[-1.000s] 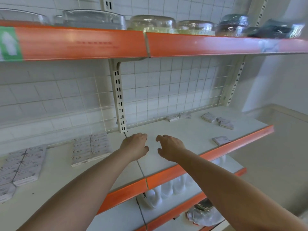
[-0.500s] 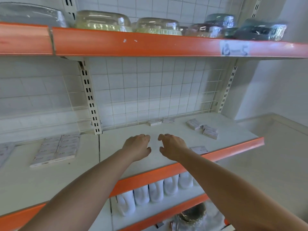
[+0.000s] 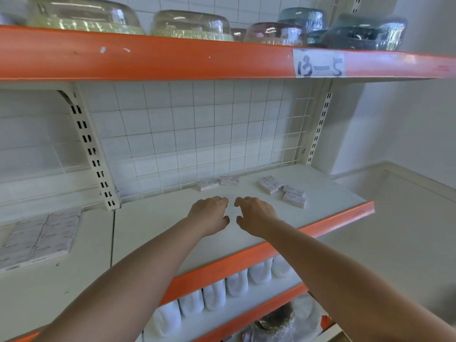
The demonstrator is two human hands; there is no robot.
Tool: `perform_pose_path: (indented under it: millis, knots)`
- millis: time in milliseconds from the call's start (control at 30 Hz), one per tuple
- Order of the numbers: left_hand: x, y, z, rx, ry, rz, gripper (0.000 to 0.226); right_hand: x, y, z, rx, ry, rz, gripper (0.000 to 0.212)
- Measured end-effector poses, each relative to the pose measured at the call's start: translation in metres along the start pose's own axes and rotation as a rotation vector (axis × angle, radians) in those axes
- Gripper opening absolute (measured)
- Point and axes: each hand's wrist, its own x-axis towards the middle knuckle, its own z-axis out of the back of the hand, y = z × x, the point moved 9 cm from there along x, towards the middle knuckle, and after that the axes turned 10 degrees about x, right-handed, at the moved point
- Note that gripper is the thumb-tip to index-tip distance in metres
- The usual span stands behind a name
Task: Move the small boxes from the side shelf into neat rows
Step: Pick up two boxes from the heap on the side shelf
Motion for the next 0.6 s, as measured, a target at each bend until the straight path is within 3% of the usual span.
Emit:
perform_pose_path:
  millis: [600]
  knots:
    - [0.096,-0.053,-0.015,0.011,0.052,-0.181,0.039,0.028,-0.103,0.013,0.005,-0.014,-0.248,0.042]
